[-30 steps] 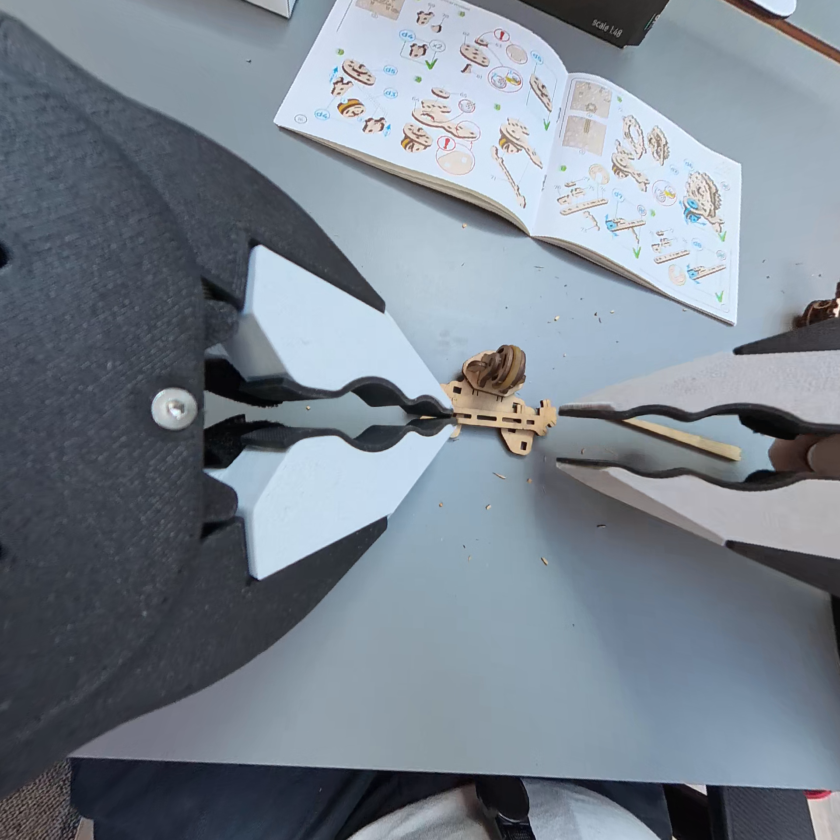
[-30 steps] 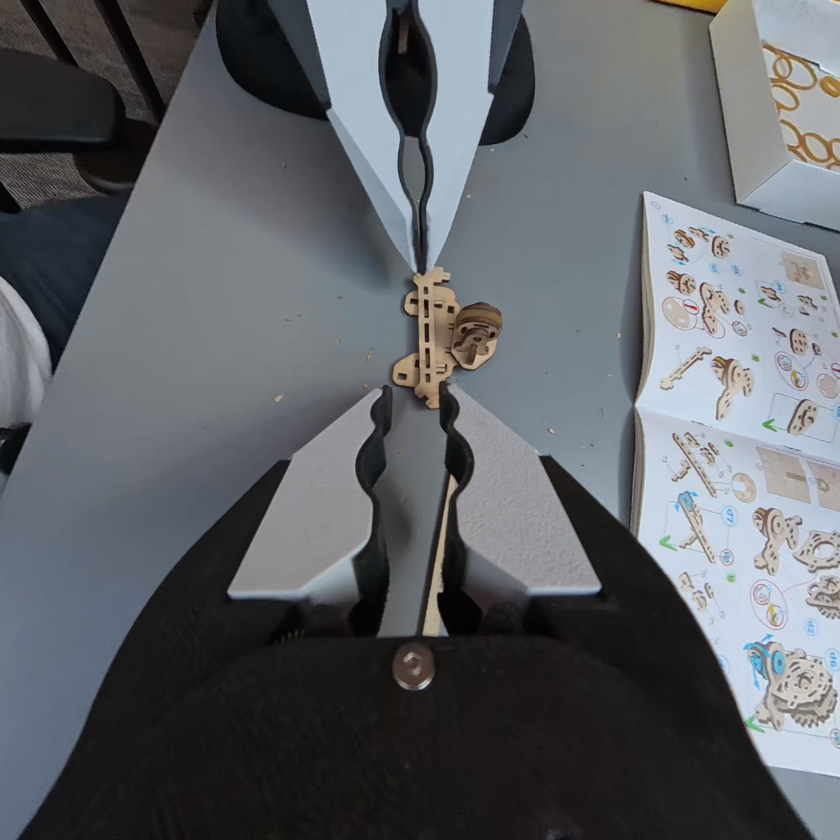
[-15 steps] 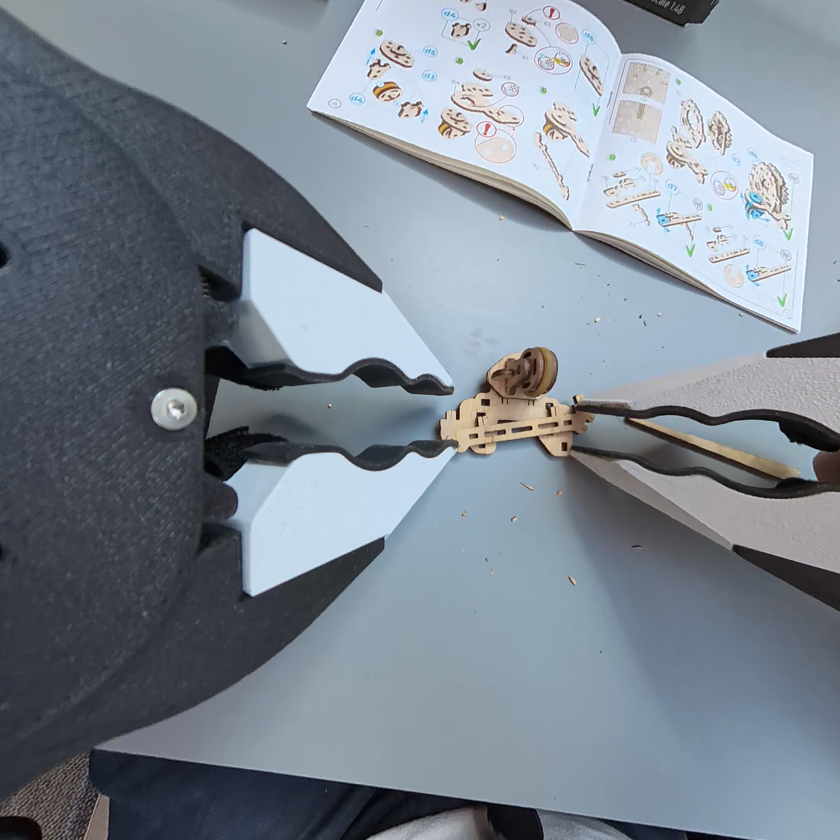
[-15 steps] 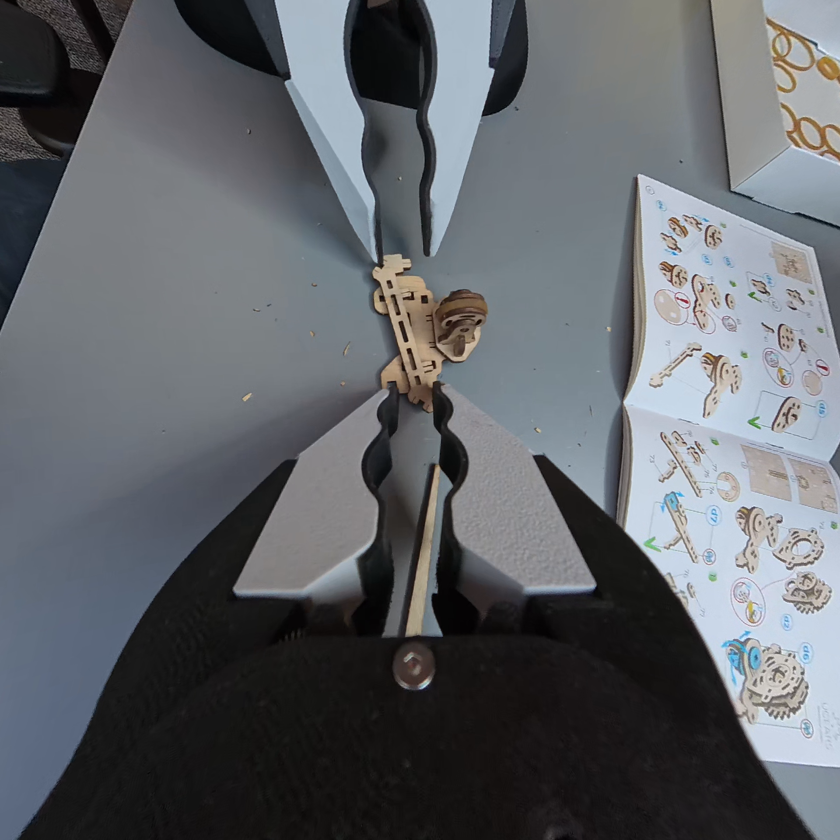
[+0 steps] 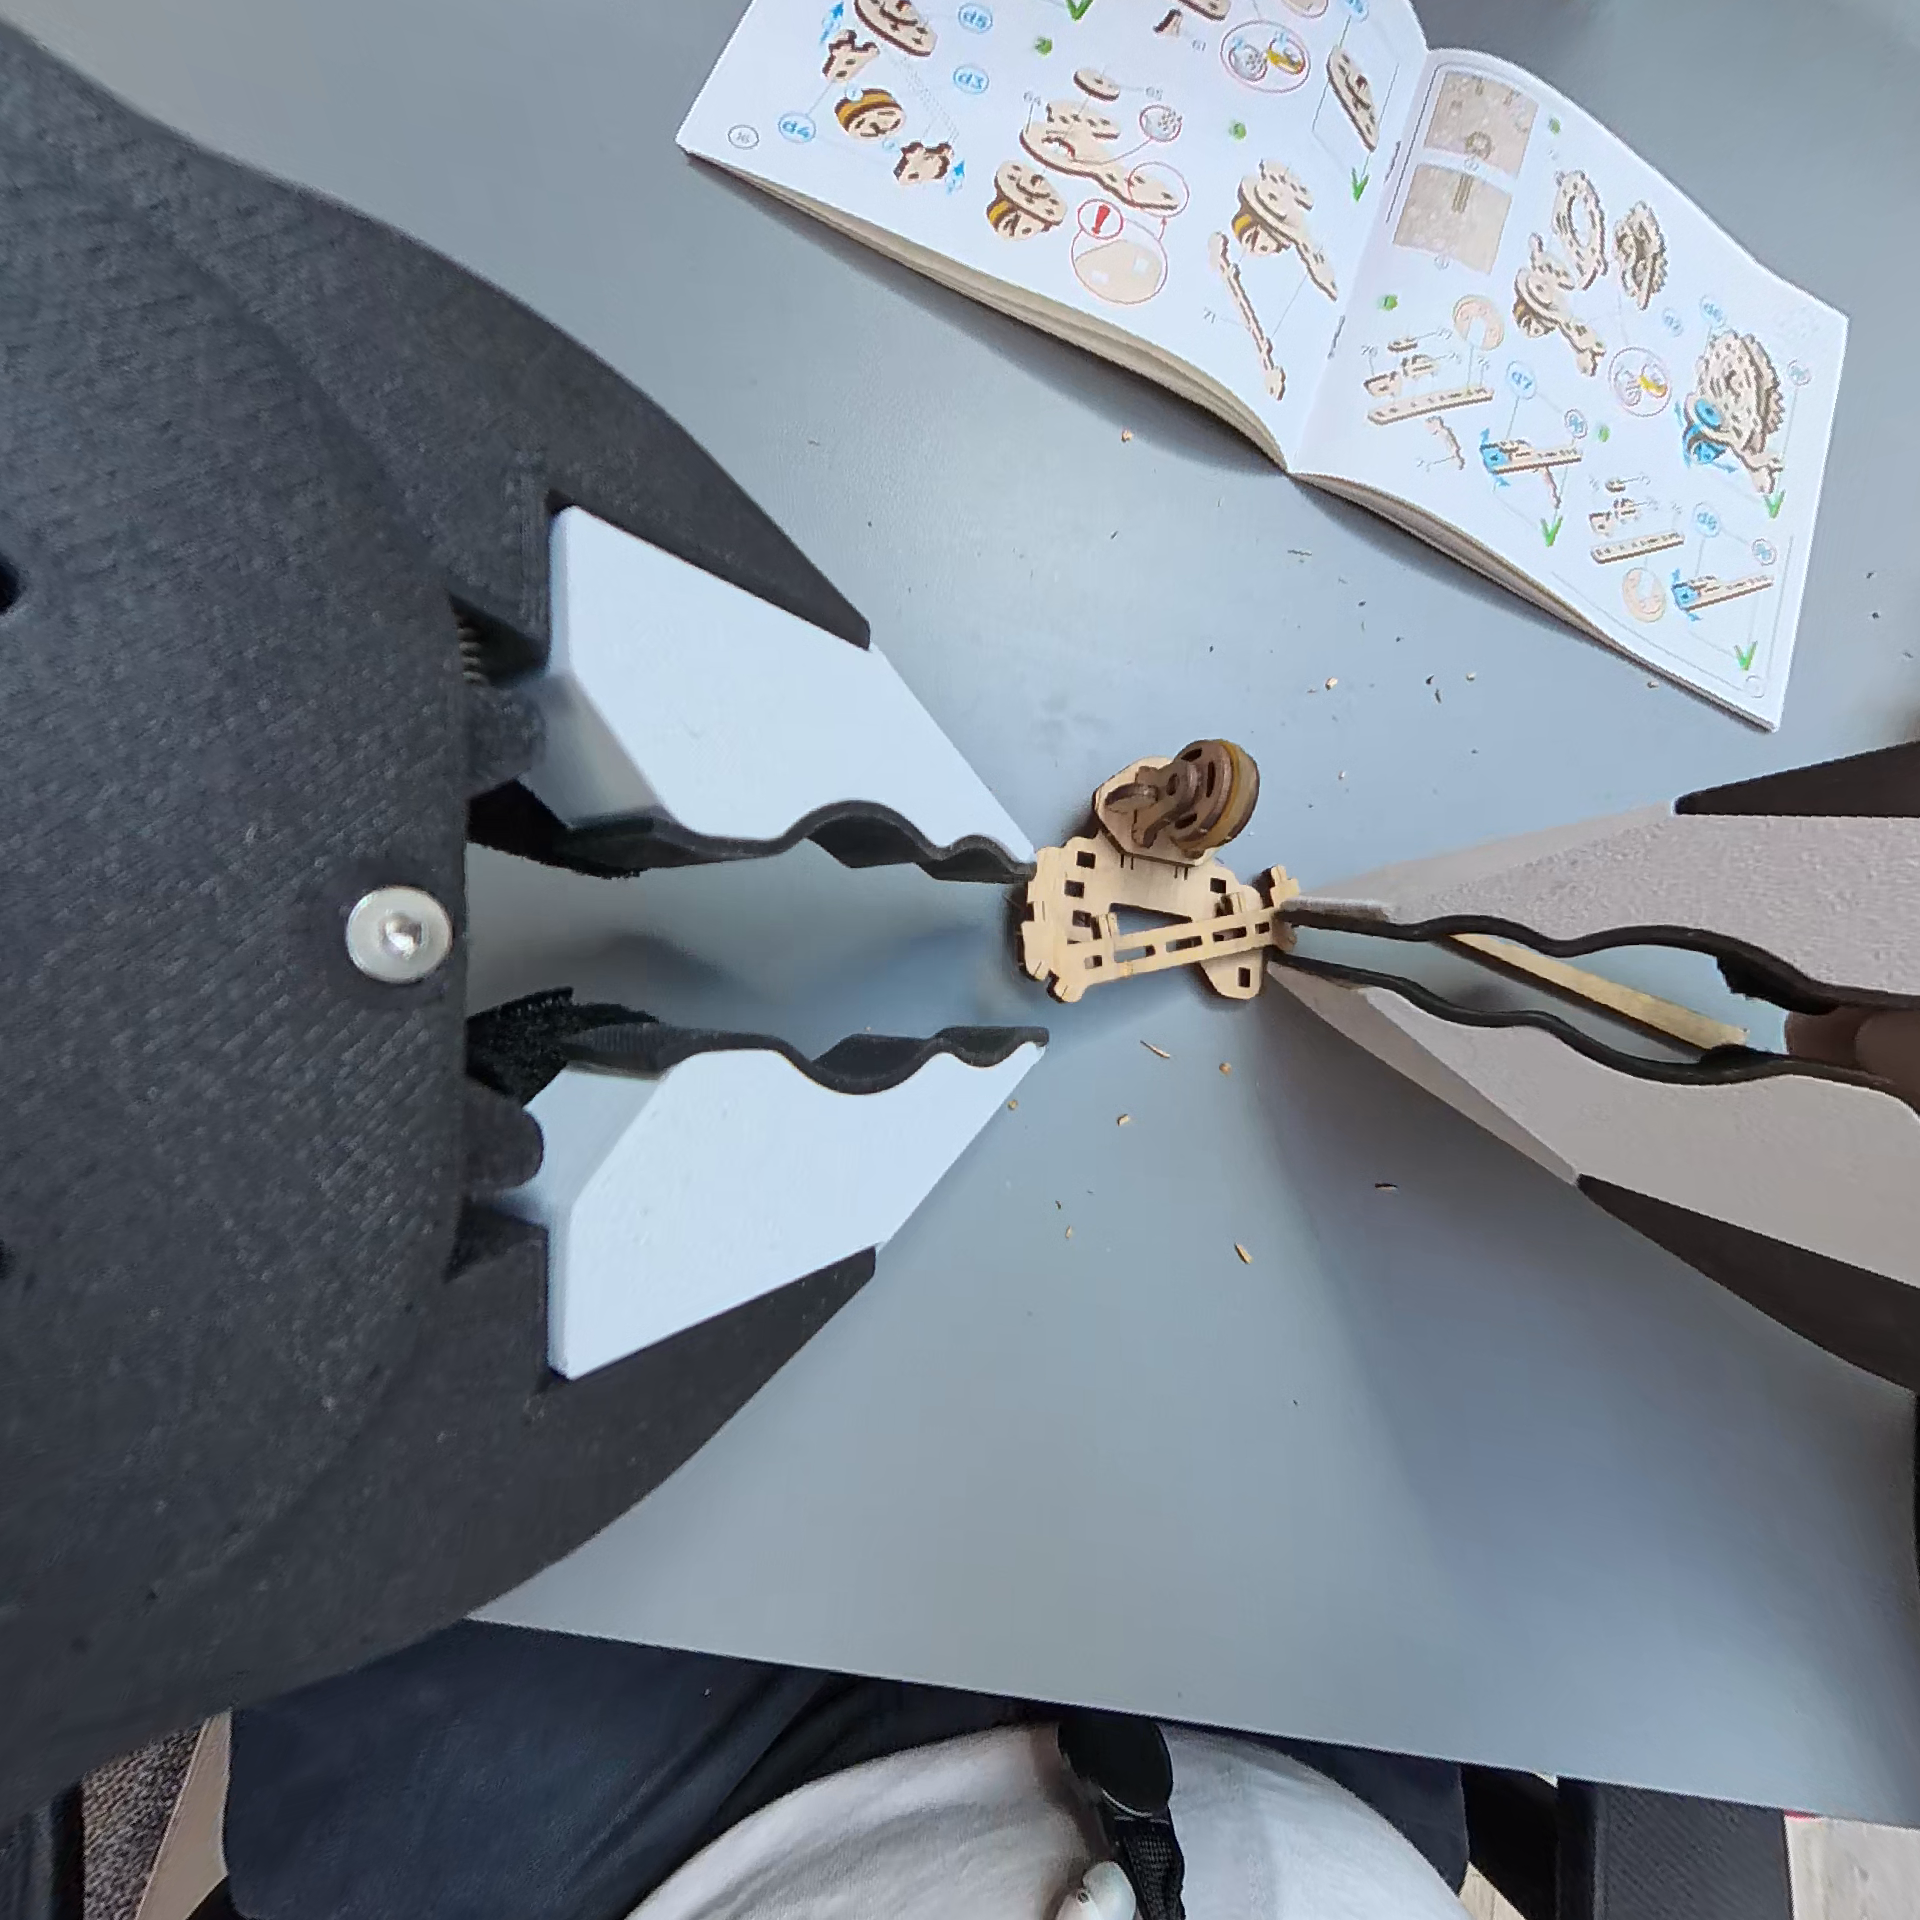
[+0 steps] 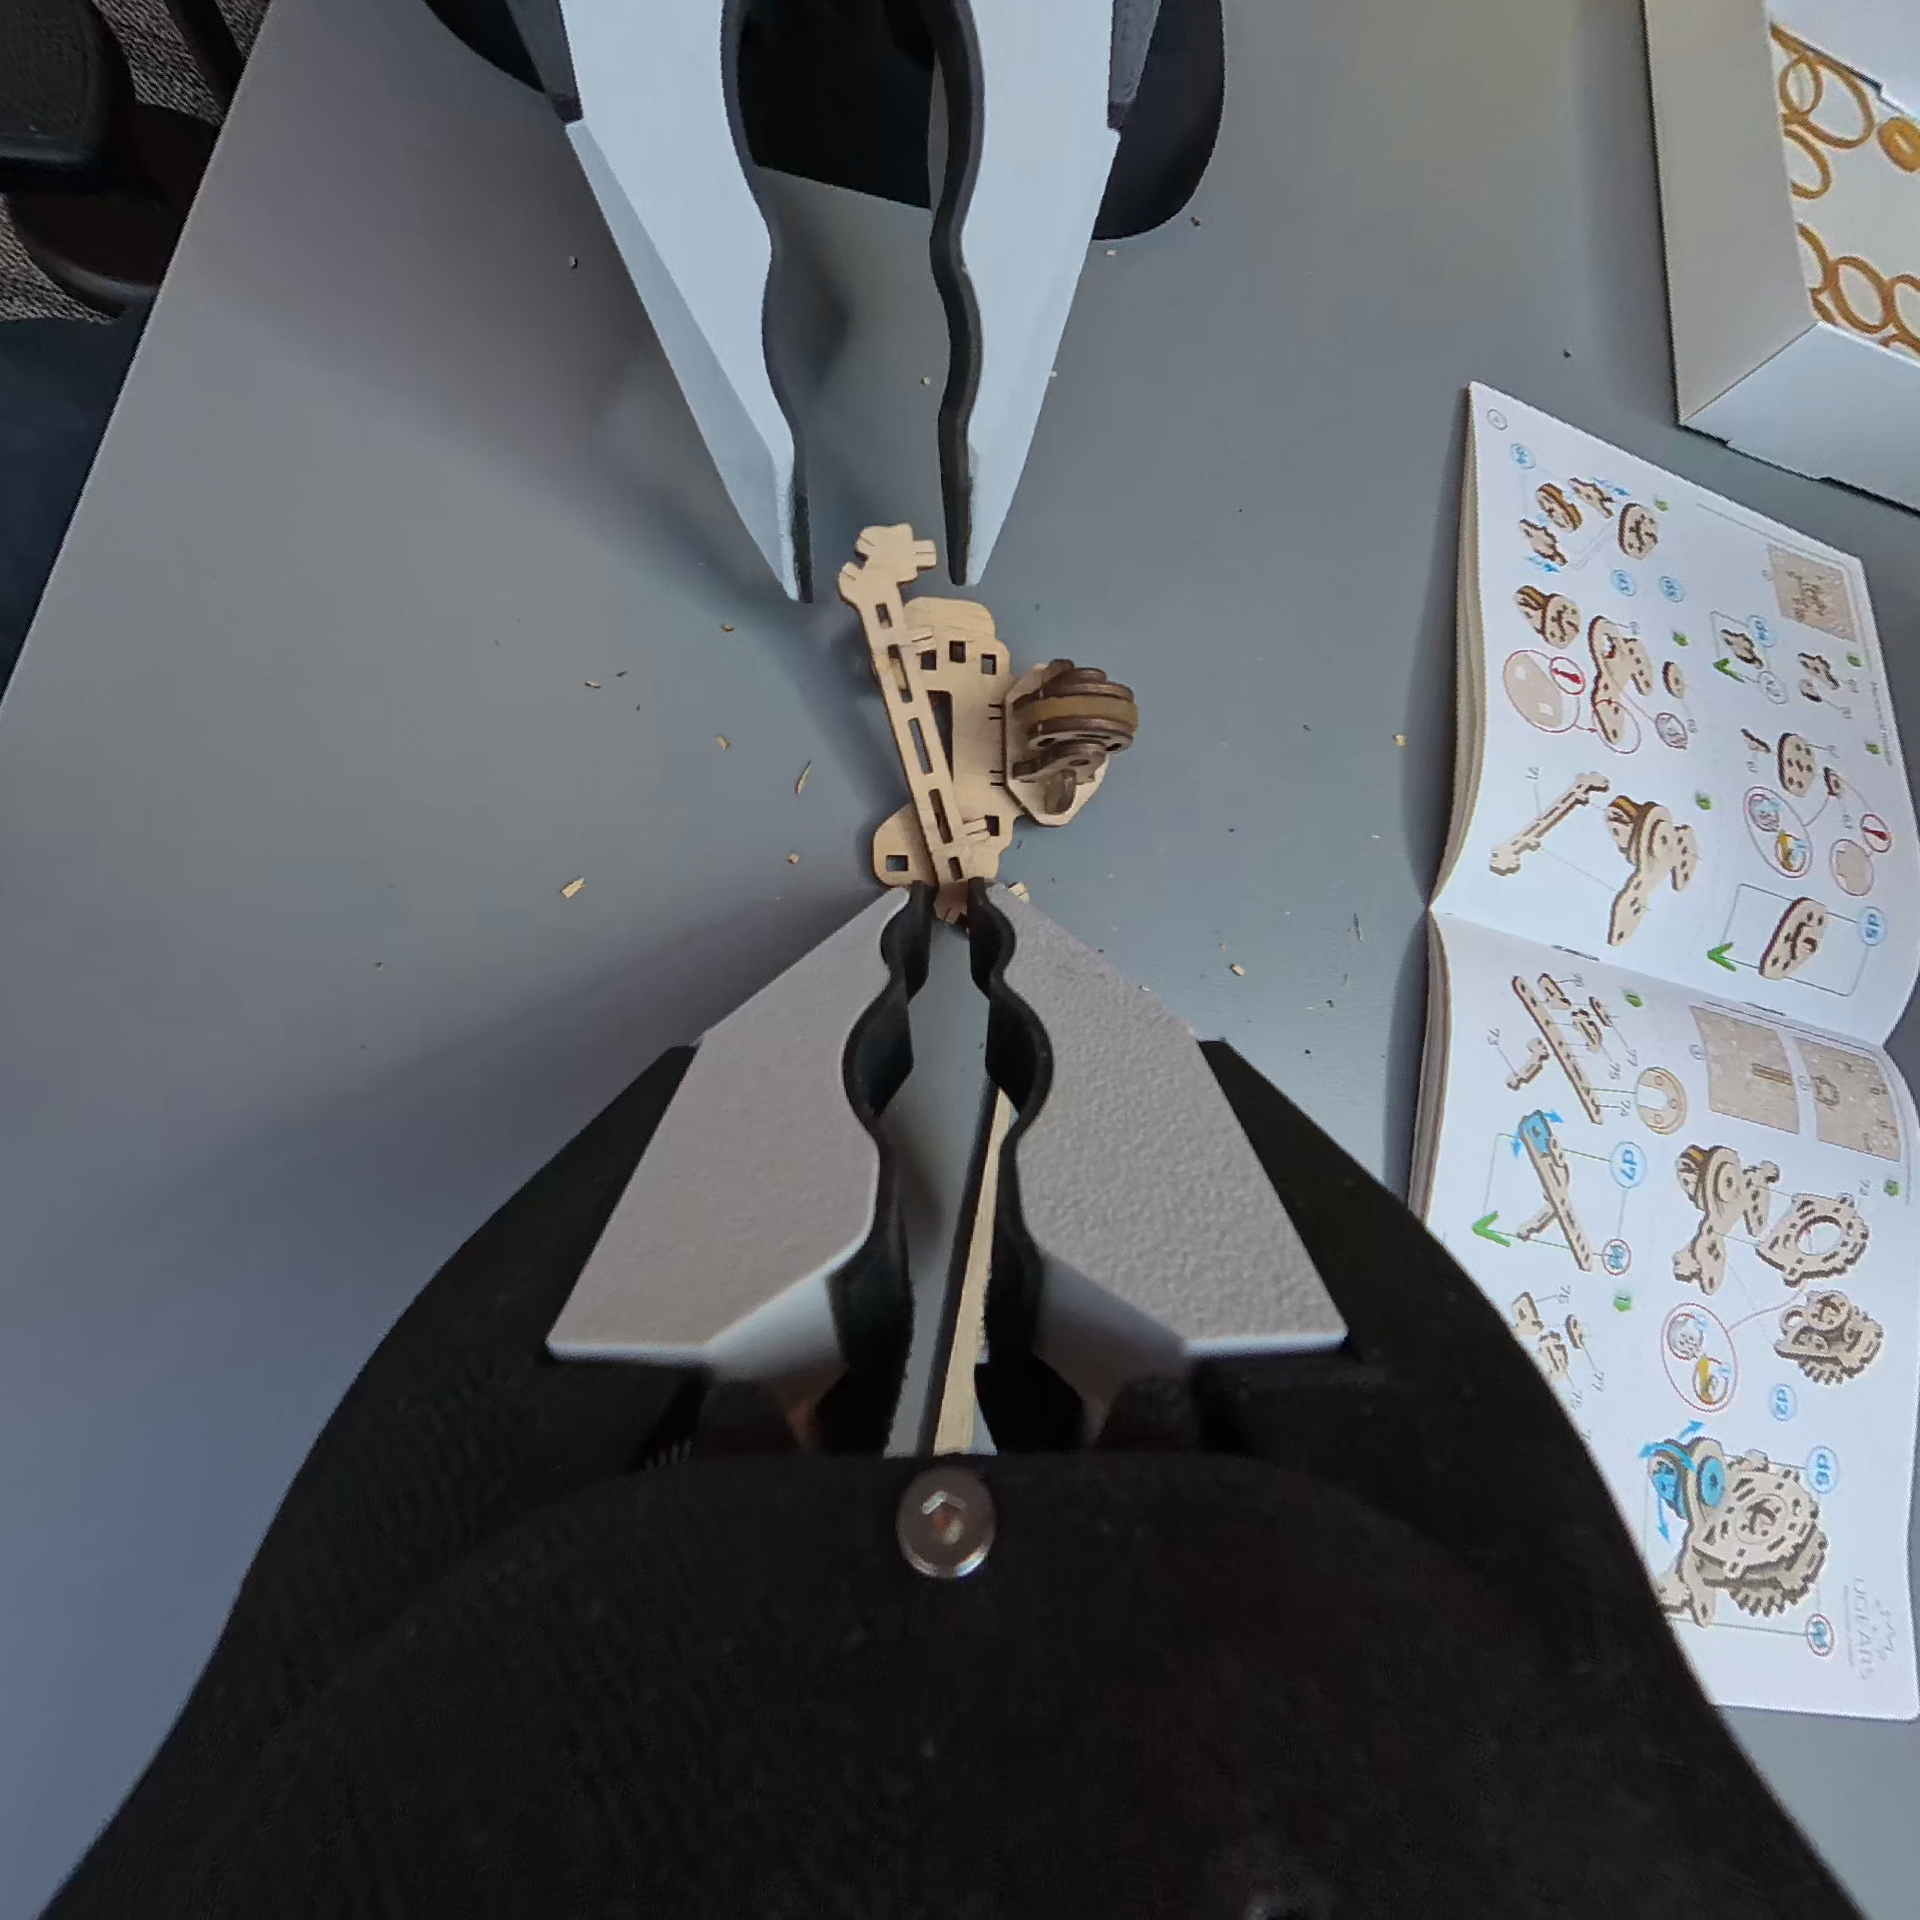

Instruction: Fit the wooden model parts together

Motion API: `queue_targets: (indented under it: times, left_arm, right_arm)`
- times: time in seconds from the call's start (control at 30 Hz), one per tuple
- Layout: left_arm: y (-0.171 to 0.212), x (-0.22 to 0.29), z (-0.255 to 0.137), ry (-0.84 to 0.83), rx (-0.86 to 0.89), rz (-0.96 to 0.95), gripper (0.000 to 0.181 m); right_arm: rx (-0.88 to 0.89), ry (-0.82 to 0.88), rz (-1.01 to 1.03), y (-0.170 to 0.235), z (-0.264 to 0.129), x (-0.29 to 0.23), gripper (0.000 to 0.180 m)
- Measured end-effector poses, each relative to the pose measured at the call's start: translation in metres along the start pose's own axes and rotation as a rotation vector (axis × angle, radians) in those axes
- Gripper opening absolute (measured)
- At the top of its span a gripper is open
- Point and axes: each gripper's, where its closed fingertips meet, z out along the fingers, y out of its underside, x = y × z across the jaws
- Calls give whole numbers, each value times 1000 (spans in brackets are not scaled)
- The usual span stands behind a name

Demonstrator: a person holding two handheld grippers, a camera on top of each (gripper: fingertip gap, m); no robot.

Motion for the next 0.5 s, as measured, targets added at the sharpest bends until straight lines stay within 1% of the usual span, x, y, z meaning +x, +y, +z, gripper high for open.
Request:
queue_targets:
  times: [0.1,0.3,0.37,0.43,0.5]
  left_arm:
    - [-1,-3,1,-37,-4,10,23]
    - [-7,1,0,-28,17,-7,22]
    - [-7,1,2,-29,12,-17,17]
    - [-5,0,4,-36,-2,-15,17]
    - [-9,0,3,-44,9,3,17]
  right_arm:
    - [2,-3,4,0,0,0,6]
    - [2,0,8,0,0,0,6]
    - [2,0,9,1,0,1,6]
    - [3,5,10,1,-1,1,6]
    - [21,16,9,-1,-6,3,9]
